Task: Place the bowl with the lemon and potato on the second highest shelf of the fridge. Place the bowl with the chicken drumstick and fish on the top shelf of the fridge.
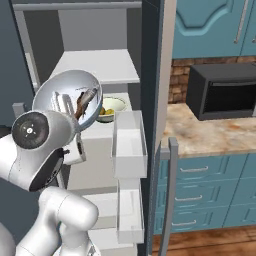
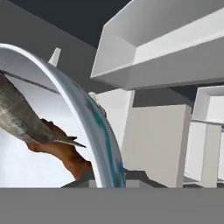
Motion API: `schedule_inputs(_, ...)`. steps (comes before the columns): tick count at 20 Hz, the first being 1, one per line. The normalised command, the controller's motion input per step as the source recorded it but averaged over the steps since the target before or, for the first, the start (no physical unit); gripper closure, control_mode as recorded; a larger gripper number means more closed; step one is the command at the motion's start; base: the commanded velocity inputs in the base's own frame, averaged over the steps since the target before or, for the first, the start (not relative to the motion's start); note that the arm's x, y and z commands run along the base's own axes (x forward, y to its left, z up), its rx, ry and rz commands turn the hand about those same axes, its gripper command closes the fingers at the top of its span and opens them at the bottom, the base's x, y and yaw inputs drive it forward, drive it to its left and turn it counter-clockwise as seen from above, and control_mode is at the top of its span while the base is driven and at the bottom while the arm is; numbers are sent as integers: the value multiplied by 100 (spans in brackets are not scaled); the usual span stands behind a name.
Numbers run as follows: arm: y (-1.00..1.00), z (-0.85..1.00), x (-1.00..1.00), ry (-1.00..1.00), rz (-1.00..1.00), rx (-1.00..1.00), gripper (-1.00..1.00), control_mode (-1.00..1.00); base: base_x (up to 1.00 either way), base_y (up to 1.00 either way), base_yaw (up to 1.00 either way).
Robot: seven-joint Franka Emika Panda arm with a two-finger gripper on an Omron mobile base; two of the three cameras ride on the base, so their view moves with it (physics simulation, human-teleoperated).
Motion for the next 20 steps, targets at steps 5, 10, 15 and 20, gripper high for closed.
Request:
schedule_inputs(5,0,95,72,-1,-10,1,100,-100,0,0,0)
schedule_inputs(10,-1,41,90,2,11,14,100,-100,0,0,0)
schedule_inputs(15,10,2,100,1,13,3,100,-100,0,0,0)
schedule_inputs(20,23,-4,100,1,-13,-7,100,-100,0,0,0)
